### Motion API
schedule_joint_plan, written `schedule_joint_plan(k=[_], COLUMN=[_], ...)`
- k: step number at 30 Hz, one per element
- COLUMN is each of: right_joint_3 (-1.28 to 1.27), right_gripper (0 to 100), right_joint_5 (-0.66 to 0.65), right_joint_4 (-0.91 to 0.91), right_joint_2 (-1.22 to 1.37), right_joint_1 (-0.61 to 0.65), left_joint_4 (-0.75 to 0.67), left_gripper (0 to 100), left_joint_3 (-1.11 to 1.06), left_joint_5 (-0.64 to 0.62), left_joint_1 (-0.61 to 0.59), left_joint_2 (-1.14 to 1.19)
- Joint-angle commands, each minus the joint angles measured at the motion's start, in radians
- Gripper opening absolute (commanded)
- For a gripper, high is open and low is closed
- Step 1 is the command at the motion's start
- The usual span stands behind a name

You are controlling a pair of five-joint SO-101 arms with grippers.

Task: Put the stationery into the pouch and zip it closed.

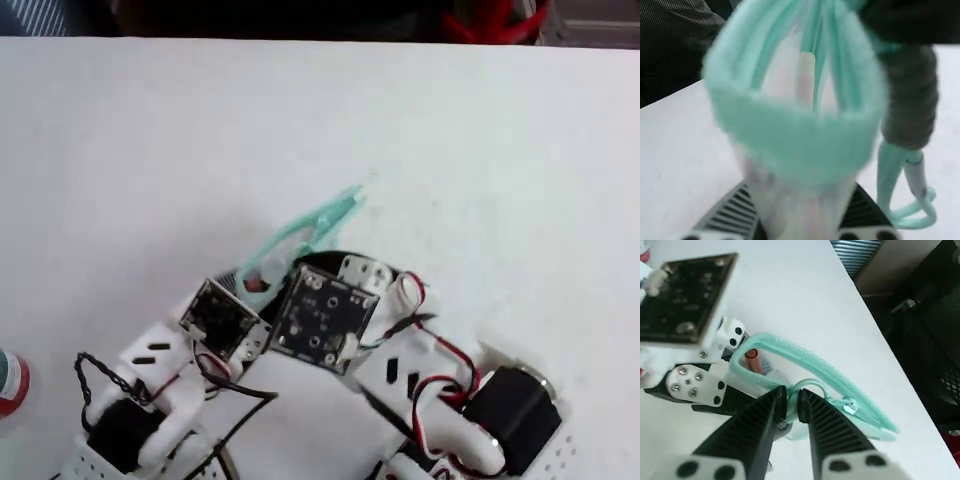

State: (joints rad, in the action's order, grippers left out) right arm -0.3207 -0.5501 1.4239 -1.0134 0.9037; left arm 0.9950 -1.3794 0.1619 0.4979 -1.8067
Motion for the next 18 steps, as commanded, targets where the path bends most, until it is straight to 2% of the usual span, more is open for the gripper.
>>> schedule_joint_plan(k=[1, 11, 18], right_joint_3=[0.006, 0.015, 0.040], right_gripper=[1.9, 1.9, 1.9], right_joint_5=[0.035, 0.077, 0.069], right_joint_4=[0.015, 0.019, 0.076], right_joint_2=[0.019, 0.122, 0.120], right_joint_1=[0.131, 0.271, 0.255], left_joint_4=[-0.025, -0.023, -0.011], left_gripper=[3, 2, 2], left_joint_3=[0.021, 0.021, 0.021], left_joint_5=[0.009, 0.009, 0.009], left_joint_1=[0.018, 0.018, 0.018], left_joint_2=[-0.010, -0.010, -0.010])
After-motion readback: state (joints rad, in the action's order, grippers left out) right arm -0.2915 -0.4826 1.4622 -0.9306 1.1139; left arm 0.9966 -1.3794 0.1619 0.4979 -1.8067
